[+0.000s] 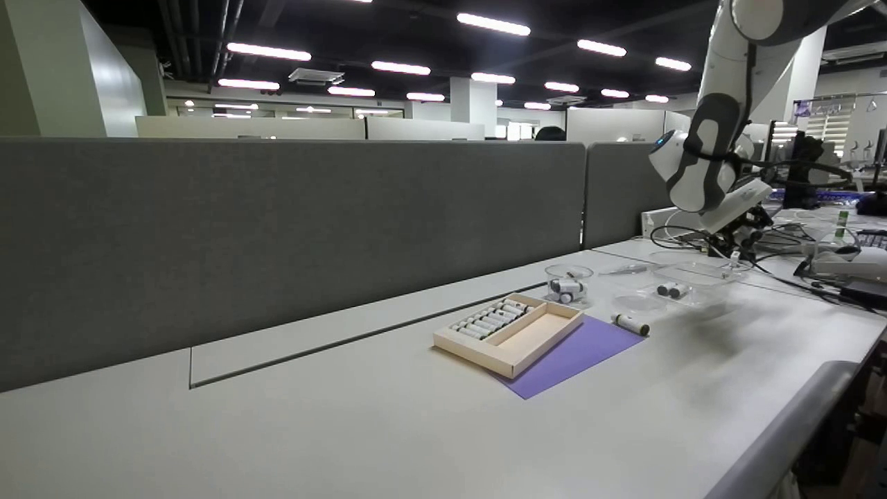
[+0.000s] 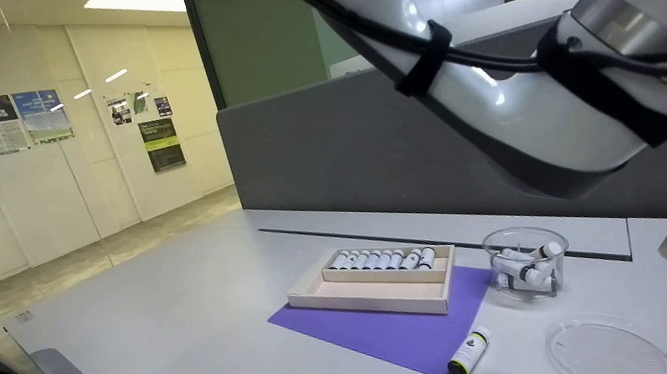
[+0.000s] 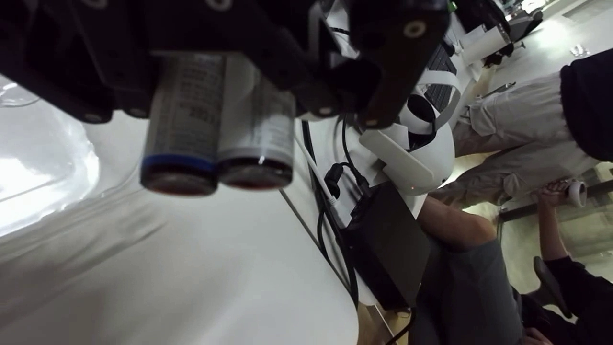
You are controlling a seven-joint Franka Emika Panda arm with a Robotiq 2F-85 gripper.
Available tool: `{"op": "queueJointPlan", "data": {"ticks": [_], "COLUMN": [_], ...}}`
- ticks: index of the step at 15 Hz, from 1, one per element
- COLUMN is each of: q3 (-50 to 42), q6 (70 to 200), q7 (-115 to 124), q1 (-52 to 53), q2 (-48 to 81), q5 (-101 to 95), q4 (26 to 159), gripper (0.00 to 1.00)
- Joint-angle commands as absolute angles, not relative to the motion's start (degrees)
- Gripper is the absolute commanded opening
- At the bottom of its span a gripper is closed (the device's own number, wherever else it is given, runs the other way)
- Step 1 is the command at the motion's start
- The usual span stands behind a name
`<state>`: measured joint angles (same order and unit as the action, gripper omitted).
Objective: Pick two of the white objects on the lower segment of the tray and place them in the big bowl
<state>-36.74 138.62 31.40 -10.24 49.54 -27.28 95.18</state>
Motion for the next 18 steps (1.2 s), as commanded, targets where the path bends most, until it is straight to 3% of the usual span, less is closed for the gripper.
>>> {"op": "queueJointPlan", "data": {"ticks": [1, 18], "q3": [-37.2, -33.9], "q6": [138.9, 141.5], "q7": [34.4, 34.9], "q1": [-10.3, -11.3], "q2": [49.5, 52.1], "q5": [-23.4, -14.0], "q4": [95.1, 91.0], "gripper": [0.00, 0.00]}}
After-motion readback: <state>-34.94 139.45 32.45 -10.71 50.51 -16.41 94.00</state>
